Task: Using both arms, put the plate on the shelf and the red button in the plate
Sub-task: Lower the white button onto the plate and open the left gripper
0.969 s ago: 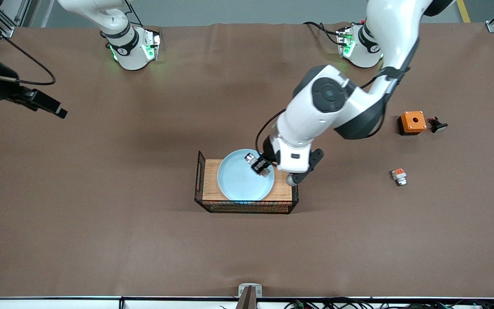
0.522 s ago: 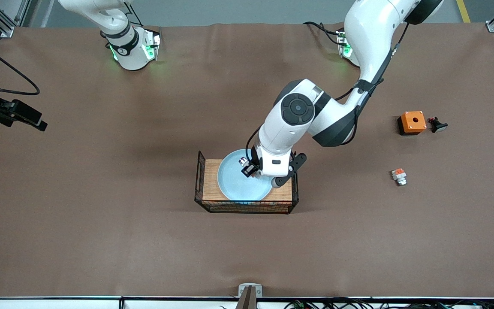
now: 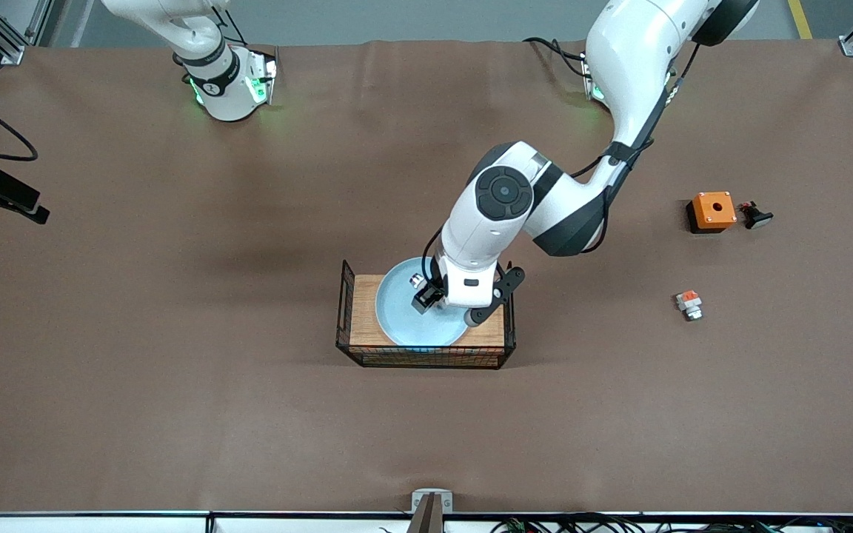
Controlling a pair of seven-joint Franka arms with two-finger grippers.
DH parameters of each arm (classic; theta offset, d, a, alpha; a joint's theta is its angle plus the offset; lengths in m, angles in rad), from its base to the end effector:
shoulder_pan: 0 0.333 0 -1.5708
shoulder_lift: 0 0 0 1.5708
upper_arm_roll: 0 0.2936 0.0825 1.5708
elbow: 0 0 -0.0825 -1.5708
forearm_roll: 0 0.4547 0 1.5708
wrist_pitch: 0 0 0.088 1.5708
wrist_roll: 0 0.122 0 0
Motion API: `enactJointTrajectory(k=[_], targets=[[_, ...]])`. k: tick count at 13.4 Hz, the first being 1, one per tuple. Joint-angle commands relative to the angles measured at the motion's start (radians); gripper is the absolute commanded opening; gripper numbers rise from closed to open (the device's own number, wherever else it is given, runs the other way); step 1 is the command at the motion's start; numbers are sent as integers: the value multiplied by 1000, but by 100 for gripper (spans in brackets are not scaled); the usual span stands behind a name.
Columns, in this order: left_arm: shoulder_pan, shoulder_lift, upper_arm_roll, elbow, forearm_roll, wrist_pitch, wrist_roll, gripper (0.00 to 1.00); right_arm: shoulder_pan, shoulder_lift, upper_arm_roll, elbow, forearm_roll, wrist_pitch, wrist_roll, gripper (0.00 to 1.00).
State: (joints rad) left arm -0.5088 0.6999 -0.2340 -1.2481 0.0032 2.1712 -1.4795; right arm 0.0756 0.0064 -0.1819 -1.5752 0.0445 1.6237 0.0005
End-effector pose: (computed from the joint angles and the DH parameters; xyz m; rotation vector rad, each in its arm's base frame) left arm 0.6310 -0.5211 0.3253 2.6342 1.1242 -0.0272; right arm 0.6300 -0.0617 0.5856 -3.0953 0.1676 -0.0689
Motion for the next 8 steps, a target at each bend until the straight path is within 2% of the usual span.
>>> enactJointTrajectory(k=[1,3,8], targets=[[12,-87,60,1,9,-52,24,100,-10,7,19,33,-20,-16,-8,100],[36,-152,85,1,8,-146,146,100,-4,7,19,66,-20,-25,-4,100],[206,-348,79,-7,-9,-409,391,100,4,7,24,76,-21,-28,88,100]])
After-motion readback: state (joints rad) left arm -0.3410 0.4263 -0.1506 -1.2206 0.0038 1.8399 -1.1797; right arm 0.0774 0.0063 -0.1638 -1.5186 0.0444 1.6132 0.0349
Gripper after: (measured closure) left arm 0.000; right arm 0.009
